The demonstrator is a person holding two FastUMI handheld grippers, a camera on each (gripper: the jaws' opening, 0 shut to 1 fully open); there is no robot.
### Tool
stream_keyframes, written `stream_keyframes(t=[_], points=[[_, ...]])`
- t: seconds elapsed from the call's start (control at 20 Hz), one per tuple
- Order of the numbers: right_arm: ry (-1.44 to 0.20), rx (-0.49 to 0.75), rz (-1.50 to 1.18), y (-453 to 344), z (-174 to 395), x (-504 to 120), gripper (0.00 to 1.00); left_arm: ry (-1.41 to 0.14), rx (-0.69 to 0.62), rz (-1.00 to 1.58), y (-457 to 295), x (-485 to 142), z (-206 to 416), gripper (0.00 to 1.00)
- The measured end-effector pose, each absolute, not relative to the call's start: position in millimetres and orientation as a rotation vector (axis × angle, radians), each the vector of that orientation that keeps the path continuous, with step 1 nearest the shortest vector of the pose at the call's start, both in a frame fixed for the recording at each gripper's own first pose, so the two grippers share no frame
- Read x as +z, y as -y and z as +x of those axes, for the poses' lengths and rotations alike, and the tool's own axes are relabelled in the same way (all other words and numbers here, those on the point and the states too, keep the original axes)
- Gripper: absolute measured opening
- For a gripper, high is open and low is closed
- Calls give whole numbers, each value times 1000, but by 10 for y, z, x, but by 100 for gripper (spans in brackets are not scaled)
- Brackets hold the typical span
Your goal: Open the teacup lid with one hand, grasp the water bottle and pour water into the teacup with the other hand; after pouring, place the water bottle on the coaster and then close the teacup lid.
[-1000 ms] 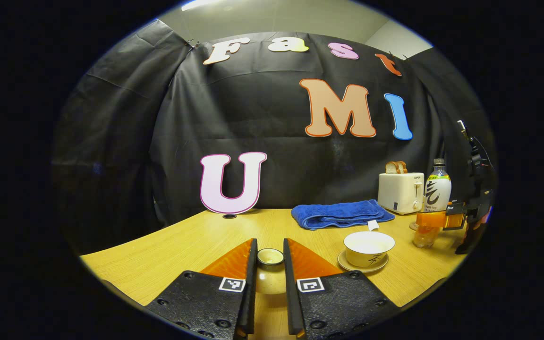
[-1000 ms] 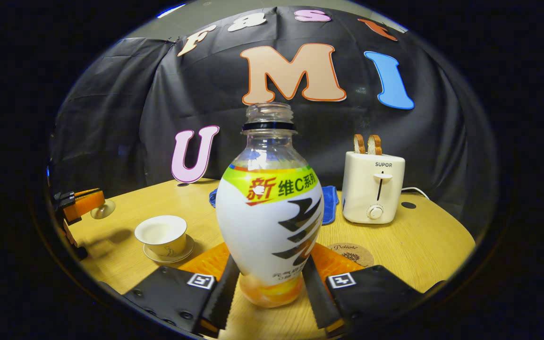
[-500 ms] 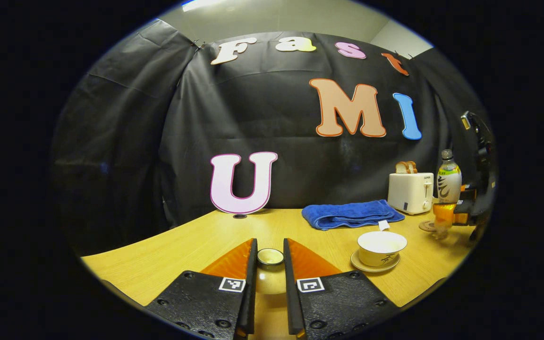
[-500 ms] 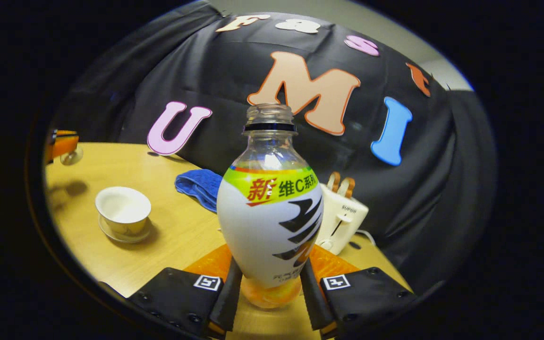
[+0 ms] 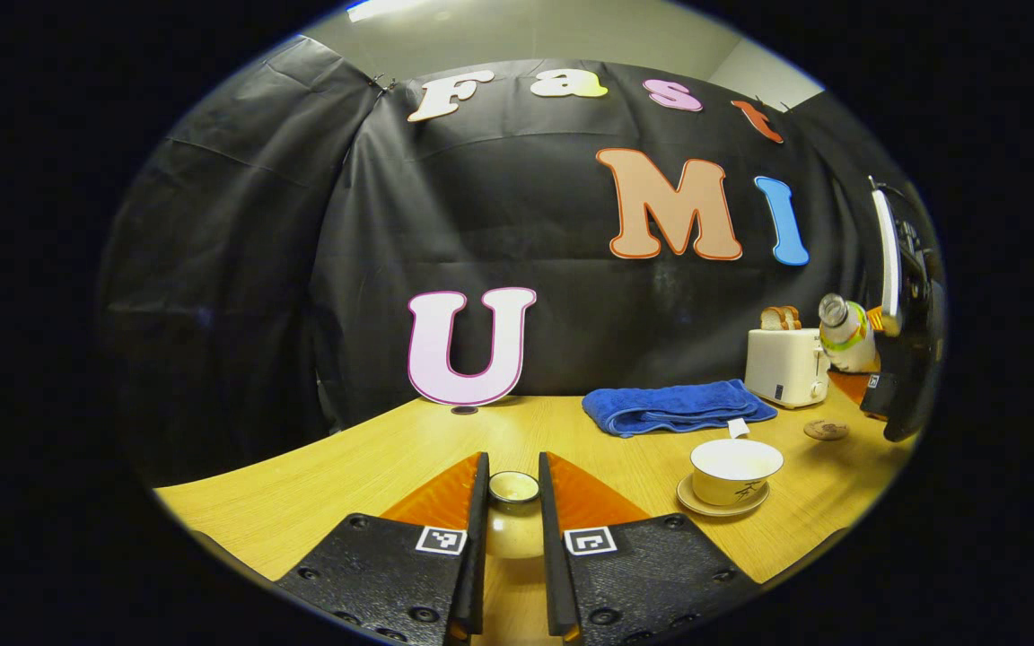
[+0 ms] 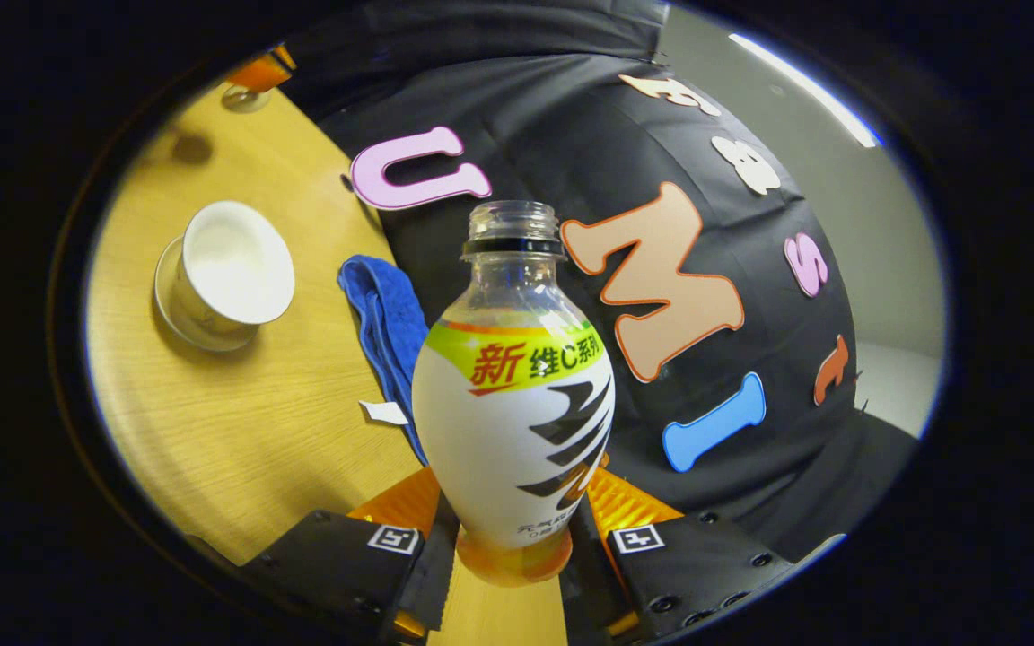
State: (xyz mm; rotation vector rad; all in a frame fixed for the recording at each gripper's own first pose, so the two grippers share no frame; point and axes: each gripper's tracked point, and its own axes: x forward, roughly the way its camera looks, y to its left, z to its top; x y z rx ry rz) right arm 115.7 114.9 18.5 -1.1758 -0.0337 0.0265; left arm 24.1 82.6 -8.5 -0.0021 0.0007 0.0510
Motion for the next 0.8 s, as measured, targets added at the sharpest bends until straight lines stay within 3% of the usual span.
stream_keyframes(t=[0.35, 0.8], points=[[55, 45, -1483, -1210, 1218, -76, 62, -1, 53, -3, -825, -89, 246, 25], [119, 27, -1665, -1303, 1236, -105, 63, -2, 56, -3, -826, -93, 243, 25]])
